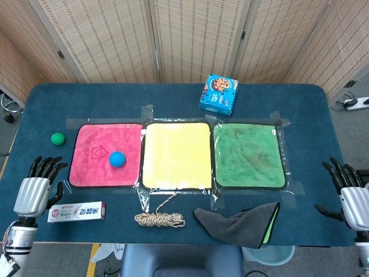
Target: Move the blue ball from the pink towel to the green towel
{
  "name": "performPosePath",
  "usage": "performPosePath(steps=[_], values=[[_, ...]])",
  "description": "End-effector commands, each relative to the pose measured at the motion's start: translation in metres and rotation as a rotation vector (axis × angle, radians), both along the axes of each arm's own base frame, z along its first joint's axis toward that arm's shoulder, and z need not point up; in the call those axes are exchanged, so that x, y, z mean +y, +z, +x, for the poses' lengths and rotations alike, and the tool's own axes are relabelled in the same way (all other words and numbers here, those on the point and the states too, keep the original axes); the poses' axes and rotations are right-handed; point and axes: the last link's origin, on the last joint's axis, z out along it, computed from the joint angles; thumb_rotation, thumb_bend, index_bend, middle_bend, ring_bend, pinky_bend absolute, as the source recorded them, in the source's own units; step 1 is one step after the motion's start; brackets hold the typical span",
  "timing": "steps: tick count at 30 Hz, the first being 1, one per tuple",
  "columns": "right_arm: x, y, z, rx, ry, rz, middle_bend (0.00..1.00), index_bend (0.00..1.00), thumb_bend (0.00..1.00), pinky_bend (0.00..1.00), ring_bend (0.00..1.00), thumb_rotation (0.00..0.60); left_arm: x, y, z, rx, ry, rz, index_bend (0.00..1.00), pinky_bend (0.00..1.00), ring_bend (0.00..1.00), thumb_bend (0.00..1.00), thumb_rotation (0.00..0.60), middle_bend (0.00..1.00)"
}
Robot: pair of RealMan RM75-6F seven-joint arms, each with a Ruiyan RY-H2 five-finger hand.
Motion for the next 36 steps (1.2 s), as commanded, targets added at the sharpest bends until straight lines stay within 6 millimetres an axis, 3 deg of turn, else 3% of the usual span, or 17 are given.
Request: performPosePath(steps=[1, 6, 12, 21, 36], values=[[0.0, 0.001, 0.001, 0.005, 0.005, -0.003, 0.03, 0.06, 0.08, 0.0, 0.07, 0.6, 0.018, -0.006, 0.007, 0.01, -0.071, -0.025, 0.26, 0.0, 0.14, 0.65, 0.6, 0.17], [0.001, 0.005, 0.003, 0.013, 0.011, -0.013, 0.03, 0.06, 0.09, 0.0, 0.07, 0.6, 0.041, -0.016, 0.016, 0.069, -0.151, -0.066, 0.25, 0.0, 0.14, 0.65, 0.6, 0.17], [0.002, 0.008, 0.004, 0.016, 0.011, -0.025, 0.03, 0.06, 0.08, 0.0, 0.07, 0.6, 0.066, -0.031, 0.026, 0.182, -0.227, -0.117, 0.19, 0.0, 0.08, 0.64, 0.6, 0.1], [0.006, 0.012, 0.002, 0.021, 0.007, -0.04, 0.03, 0.06, 0.08, 0.0, 0.07, 0.6, 0.1, -0.054, 0.028, 0.393, -0.235, -0.161, 0.02, 0.0, 0.0, 0.43, 0.6, 0.0], [0.009, 0.013, 0.001, 0.019, 0.004, -0.049, 0.03, 0.06, 0.09, 0.0, 0.07, 0.6, 0.128, -0.095, 0.036, 0.524, -0.25, -0.208, 0.0, 0.0, 0.0, 0.4, 0.6, 0.0]])
